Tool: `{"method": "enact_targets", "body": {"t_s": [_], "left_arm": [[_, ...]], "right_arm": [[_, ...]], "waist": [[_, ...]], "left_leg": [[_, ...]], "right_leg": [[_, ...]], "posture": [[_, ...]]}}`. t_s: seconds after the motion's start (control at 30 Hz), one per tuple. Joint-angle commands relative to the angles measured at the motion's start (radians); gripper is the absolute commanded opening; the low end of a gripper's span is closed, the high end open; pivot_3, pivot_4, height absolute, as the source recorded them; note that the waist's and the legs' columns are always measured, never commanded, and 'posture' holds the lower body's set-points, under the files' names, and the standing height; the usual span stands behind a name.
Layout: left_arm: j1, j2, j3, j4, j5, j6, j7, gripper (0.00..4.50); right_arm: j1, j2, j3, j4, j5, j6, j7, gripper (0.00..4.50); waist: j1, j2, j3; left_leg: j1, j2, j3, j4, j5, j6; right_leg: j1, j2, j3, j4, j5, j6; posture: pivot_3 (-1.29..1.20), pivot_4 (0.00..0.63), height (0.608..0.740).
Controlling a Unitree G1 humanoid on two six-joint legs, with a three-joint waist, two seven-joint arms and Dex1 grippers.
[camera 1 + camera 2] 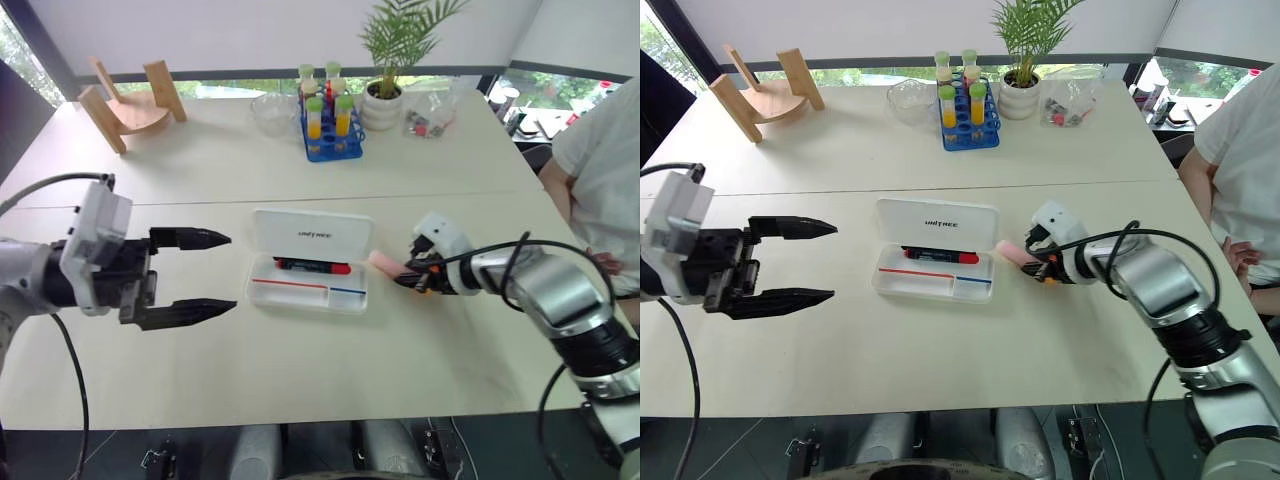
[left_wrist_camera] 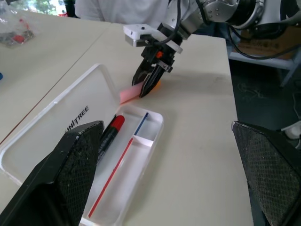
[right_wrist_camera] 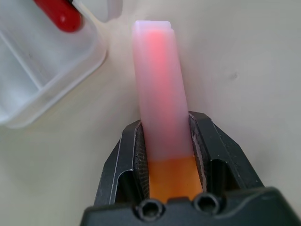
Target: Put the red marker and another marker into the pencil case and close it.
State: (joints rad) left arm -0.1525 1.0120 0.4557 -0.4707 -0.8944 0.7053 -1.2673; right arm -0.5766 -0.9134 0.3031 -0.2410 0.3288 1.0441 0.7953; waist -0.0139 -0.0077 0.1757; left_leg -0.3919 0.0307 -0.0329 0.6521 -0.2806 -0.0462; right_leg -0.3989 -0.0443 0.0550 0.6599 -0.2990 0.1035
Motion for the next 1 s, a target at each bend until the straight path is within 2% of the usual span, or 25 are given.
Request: {"method": "enact_targets", "body": {"t_s": [0.03, 0.1, 0.23, 0.33, 0.5, 0.7, 1.0], "left_arm": [[-0.003, 0.052, 0.031, 0.059, 0.022, -0.056, -0.081, 4.5], [-0.023, 0.079, 0.015, 0.104, 0.044, -0.078, -0.111, 4.5], [-0.083, 0.097, -0.033, 0.164, 0.066, -0.112, -0.14, 4.5], [-0.121, 0.096, -0.062, 0.173, 0.064, -0.116, -0.146, 4.5], [-0.113, 0.095, -0.062, 0.135, 0.042, -0.096, -0.145, 4.5], [-0.023, 0.087, -0.02, 0.046, 0.006, -0.07, -0.137, 4.5], [0.01, 0.088, 0.0, 0.013, -0.007, -0.069, -0.111, 4.5]], "right_arm": [[-0.056, -0.105, -0.077, -0.124, 0.058, -0.086, 0.176, 0.84], [-0.065, -0.134, -0.088, -0.191, 0.113, -0.113, 0.271, 0.84], [-0.085, -0.062, -0.022, -0.248, 0.124, -0.179, 0.328, 0.84], [-0.111, 0.037, 0.108, -0.216, 0.005, -0.304, 0.316, 0.84], [-0.189, 0.245, 0.239, -0.067, -0.091, -0.36, 0.282, 0.84], [-0.248, 0.425, 0.309, 0.066, -0.171, -0.362, 0.24, 0.84], [-0.25, 0.479, 0.318, 0.123, -0.221, -0.366, 0.242, 0.84]], "waist": [[-0.002, 0.0, 0.001], [-0.006, 0.0, 0.0], [-0.01, 0.0, 0.001], [-0.01, -0.001, 0.001], [-0.009, -0.001, 0.001], [-0.016, -0.001, 0.001], [-0.027, -0.001, 0.001]], "left_leg": [[0.0, 0.0, 0.0, 0.0, 0.0, 0.0], [0.0, 0.001, 0.0, -0.002, 0.0, 0.0], [0.001, 0.003, 0.0, -0.004, 0.0, 0.0], [0.0, 0.002, 0.0, -0.003, 0.0, 0.0], [-0.001, 0.002, 0.001, -0.002, 0.0, 0.0], [-0.002, 0.002, 0.0, -0.002, 0.0, 0.0], [-0.002, 0.001, 0.0, -0.002, 0.0, -0.001]], "right_leg": [[-0.001, 0.0, 0.0, 0.0, 0.0, 0.0], [-0.001, 0.001, 0.0, 0.0, -0.001, -0.001], [-0.002, 0.003, 0.0, 0.0, -0.002, -0.003], [-0.002, 0.003, 0.0, 0.001, -0.002, -0.003], [-0.004, 0.002, 0.0, 0.003, -0.002, -0.003], [-0.006, 0.002, 0.0, 0.004, -0.002, -0.004], [-0.006, 0.001, 0.0, 0.005, -0.002, -0.004]], "posture": [[0.0, 0.15, 0.74], [0.0, 0.15, 0.74], [0.0, 0.15, 0.74], [0.0, 0.15, 0.74], [0.0, 0.15, 0.74], [0.0, 0.15, 0.74], [0.0, 0.15, 0.74]]}}
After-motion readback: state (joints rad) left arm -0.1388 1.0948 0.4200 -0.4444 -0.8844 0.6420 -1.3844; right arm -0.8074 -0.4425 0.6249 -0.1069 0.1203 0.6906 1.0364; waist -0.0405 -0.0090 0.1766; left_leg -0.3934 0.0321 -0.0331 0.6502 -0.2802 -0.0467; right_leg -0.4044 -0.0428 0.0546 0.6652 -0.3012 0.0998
